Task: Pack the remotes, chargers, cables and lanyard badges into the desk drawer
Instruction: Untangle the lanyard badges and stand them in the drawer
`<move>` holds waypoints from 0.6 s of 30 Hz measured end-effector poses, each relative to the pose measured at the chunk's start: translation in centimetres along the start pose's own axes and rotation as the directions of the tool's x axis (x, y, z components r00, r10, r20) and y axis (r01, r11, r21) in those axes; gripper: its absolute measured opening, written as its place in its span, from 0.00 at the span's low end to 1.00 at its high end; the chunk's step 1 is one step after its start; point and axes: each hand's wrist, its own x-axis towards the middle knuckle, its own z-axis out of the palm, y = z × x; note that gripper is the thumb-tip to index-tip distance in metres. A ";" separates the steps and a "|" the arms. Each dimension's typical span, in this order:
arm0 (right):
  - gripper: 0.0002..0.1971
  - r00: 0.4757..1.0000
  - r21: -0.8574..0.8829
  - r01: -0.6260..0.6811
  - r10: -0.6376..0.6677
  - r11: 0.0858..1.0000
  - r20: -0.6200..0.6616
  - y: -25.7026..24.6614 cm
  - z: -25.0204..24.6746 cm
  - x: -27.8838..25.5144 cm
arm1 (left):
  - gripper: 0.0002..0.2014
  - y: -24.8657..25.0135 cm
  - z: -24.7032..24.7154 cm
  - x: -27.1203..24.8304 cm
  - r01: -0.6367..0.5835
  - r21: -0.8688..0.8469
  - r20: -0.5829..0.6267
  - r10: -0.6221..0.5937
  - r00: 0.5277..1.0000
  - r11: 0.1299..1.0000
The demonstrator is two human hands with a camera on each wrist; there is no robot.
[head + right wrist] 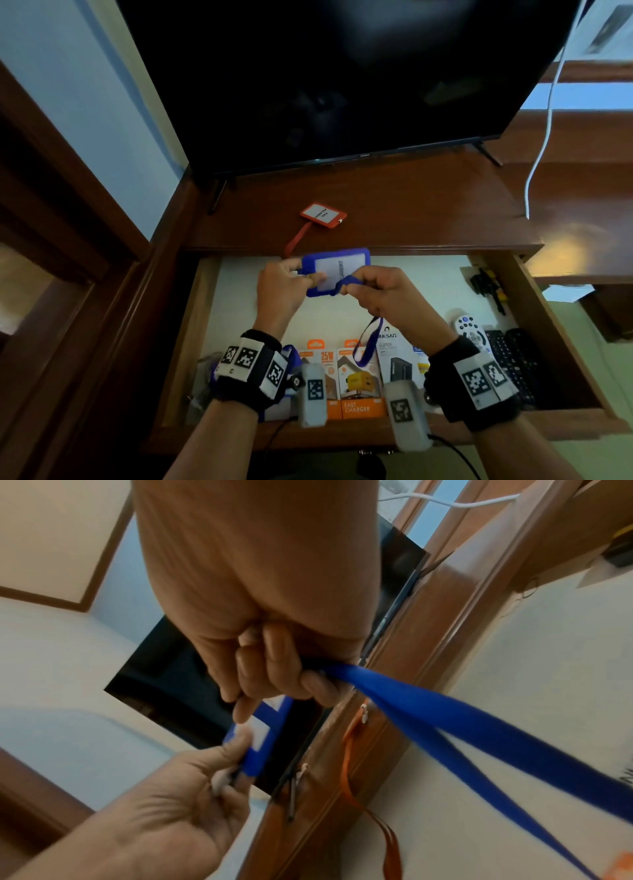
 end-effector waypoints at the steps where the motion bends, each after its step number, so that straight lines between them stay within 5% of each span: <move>1: 0.06 1.000 -0.020 0.011 -0.011 1.000 -0.008 -0.3 -0.3 0.3 | 0.08 0.2 -0.2 -0.1 -0.008 0.020 0.055 0.007 0.998 1.000; 8: 0.06 0.992 -0.230 0.061 -0.084 0.971 -0.090 -0.6 -1.9 1.8 | 0.06 1.4 -2.4 -0.2 -0.054 0.134 0.391 -0.003 0.921 0.990; 12: 0.05 0.999 -0.139 0.048 -0.050 0.989 -0.013 0.3 -1.7 1.7 | 0.08 1.7 -3.6 -0.5 -0.027 0.007 0.498 0.020 0.867 1.000; 14: 0.07 1.000 -0.010 0.023 -0.023 1.000 0.018 1.0 -1.1 1.6 | 0.09 1.6 -3.7 -0.6 0.010 -0.121 0.503 0.052 0.863 0.993; 18: 0.14 0.999 0.218 -0.042 0.044 0.975 -0.002 1.8 0.5 1.7 | 0.11 0.9 -3.0 -0.4 0.090 -0.359 0.362 0.050 0.931 0.929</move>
